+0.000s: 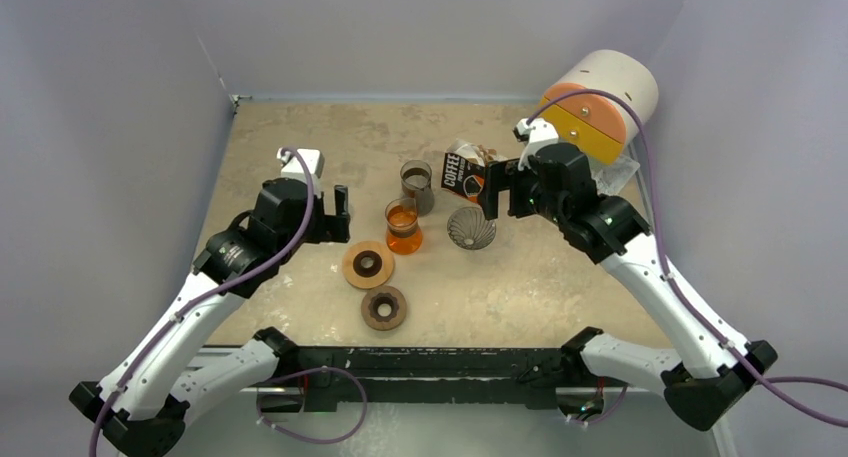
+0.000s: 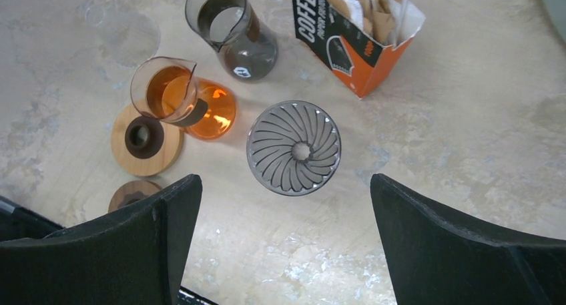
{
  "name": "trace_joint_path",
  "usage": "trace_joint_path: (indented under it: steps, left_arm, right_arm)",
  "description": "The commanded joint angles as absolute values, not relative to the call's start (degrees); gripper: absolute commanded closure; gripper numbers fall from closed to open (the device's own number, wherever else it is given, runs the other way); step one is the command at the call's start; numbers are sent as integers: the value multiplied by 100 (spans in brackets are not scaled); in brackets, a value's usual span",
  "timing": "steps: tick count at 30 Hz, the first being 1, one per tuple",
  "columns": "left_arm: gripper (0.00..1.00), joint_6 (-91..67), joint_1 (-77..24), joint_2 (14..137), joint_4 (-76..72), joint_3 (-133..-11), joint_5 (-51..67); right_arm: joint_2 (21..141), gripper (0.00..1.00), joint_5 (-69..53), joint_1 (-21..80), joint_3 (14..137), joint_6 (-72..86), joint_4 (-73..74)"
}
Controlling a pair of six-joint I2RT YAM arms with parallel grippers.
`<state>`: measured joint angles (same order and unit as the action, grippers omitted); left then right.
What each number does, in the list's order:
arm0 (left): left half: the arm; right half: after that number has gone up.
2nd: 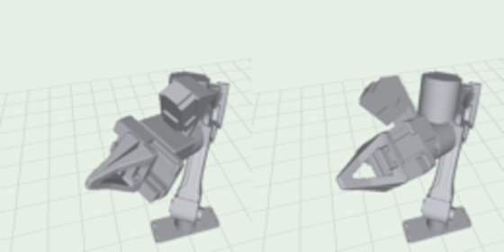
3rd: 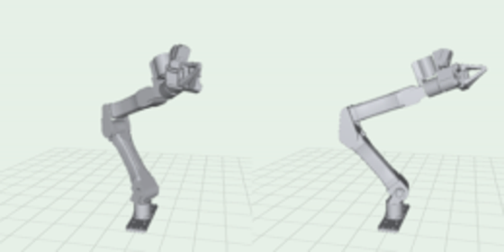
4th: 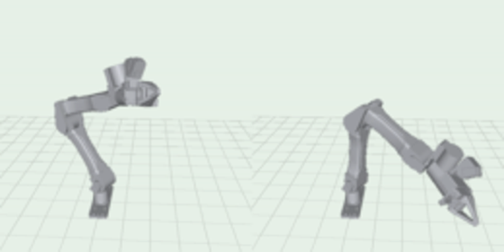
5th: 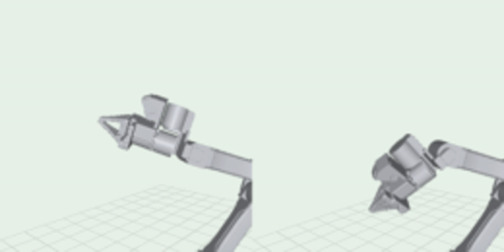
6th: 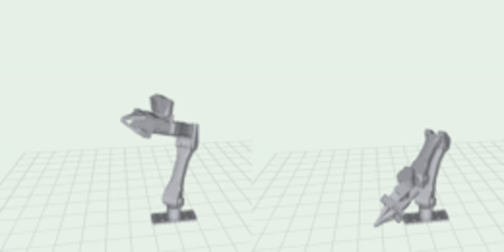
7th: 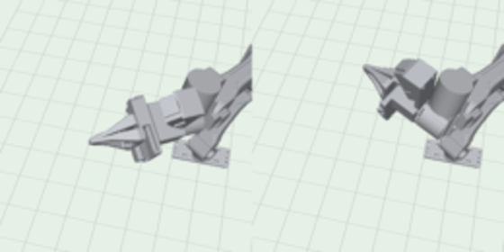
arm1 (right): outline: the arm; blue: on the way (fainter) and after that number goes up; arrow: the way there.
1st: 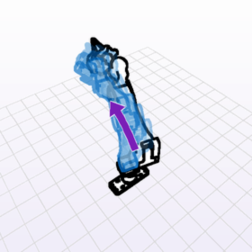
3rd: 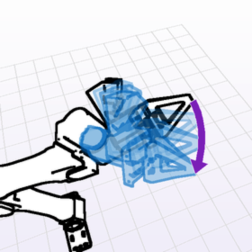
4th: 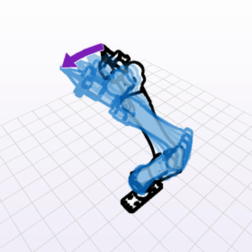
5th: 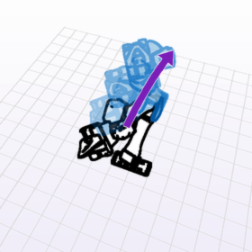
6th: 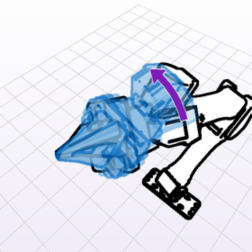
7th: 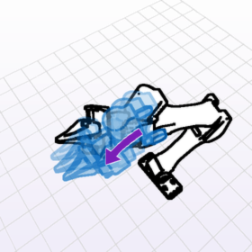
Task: Place the coffee filter in the dripper
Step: Pick up the coffee server from the center of the board.
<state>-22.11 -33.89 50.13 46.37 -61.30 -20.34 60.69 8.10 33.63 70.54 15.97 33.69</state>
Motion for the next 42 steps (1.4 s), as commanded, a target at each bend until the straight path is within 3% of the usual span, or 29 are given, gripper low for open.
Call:
trace_joint_path:
  steps: [1,10,24,32,42]
  left_arm:
    - [2,-2382,-3401,4868,4623,-6059,-2155]
    - [2,-2407,-3401,4869,4605,-6032,-2012]
    - [3,-2326,-3393,4812,4649,-6029,-2016]
    - [2,-2312,-3389,4731,4667,-6029,-2013]
    - [3,-2312,-3392,4658,4662,-6012,-1951]
  right_arm:
    - [6346,2,316,3357,7327,1611,3070]
    - [7135,8,17,3650,7526,2029,2767]
    - [8683,23,845,4512,8445,2701,2923]
    - [9429,25,1193,4620,8757,3062,3060]
    - [10140,36,1499,4727,9112,3366,3216]
